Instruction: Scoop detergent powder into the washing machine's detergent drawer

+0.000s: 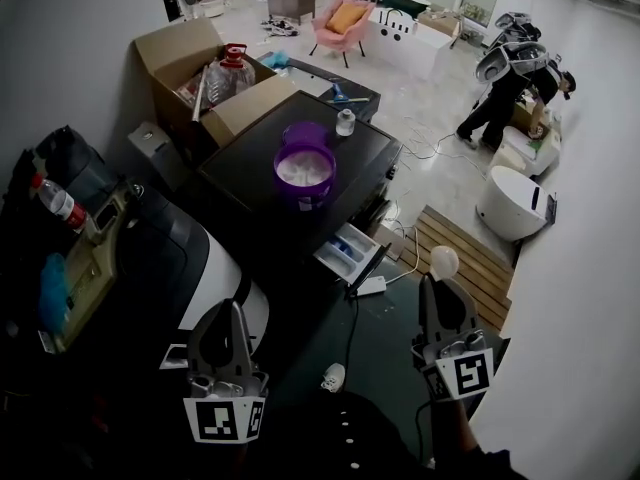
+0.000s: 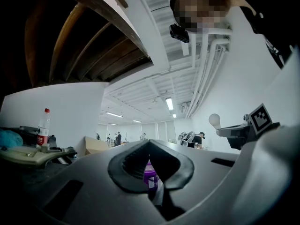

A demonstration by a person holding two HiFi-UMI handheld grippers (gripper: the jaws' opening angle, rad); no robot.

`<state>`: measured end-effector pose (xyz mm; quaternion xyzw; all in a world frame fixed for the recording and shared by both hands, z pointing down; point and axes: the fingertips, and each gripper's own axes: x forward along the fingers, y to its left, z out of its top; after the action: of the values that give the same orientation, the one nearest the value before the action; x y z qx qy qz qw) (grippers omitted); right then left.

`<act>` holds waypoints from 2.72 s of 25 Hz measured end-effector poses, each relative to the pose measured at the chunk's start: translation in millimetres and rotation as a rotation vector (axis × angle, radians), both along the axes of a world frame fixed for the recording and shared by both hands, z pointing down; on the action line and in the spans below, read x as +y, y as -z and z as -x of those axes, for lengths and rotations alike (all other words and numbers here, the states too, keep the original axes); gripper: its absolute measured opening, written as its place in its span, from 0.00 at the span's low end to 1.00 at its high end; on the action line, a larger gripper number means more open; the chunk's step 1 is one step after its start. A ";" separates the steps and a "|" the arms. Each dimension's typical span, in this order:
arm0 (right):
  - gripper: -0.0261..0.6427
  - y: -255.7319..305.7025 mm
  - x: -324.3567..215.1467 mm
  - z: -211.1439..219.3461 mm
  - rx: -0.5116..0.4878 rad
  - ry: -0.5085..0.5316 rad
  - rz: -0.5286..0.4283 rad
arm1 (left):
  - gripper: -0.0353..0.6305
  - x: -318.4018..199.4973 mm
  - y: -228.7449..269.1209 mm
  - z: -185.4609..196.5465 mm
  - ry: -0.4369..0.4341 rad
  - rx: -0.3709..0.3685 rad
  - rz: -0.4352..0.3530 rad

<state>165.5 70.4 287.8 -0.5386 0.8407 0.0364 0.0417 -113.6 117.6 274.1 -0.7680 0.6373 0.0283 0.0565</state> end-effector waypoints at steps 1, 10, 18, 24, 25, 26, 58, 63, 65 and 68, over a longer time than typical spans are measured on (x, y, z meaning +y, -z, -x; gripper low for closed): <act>0.09 0.3 -5.9 -0.3 -0.005 0.008 -0.002 | 0.07 -4.2 -0.2 -3.1 0.005 0.000 0.000; 0.09 -20.9 -43.7 1.8 -0.034 0.075 0.043 | 0.07 -22.8 -16.4 -15.1 0.055 -0.011 0.051; 0.09 -33.3 -77.3 14.6 -0.019 0.094 0.073 | 0.07 -57.1 -23.6 -3.9 0.063 -0.002 0.065; 0.09 -3.6 -112.8 24.8 0.000 0.070 0.002 | 0.07 -100.0 -2.7 5.0 0.029 0.015 -0.008; 0.09 1.9 -117.3 27.6 0.002 0.070 -0.010 | 0.07 -105.9 1.6 8.0 0.028 0.016 -0.020; 0.09 6.3 -121.8 30.0 0.005 0.070 -0.021 | 0.07 -111.8 4.5 11.2 0.027 0.017 -0.030; 0.09 11.5 -252.3 71.5 0.009 -0.043 -0.020 | 0.07 -268.9 7.3 67.6 -0.066 0.063 -0.048; 0.09 -2.2 -256.7 71.8 0.032 -0.034 0.036 | 0.07 -279.7 -0.3 68.3 -0.081 0.077 -0.022; 0.09 -14.3 -261.5 73.5 0.057 -0.006 0.087 | 0.07 -283.3 -3.5 67.5 -0.077 0.079 -0.016; 0.09 -38.5 -272.1 82.9 0.110 0.087 0.195 | 0.07 -289.7 -7.9 65.0 -0.065 0.083 -0.006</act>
<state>82.5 -201.7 326.3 -0.5002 0.8640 -0.0179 -0.0553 -178.6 -172.0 281.9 -0.7863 0.6138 0.0637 0.0313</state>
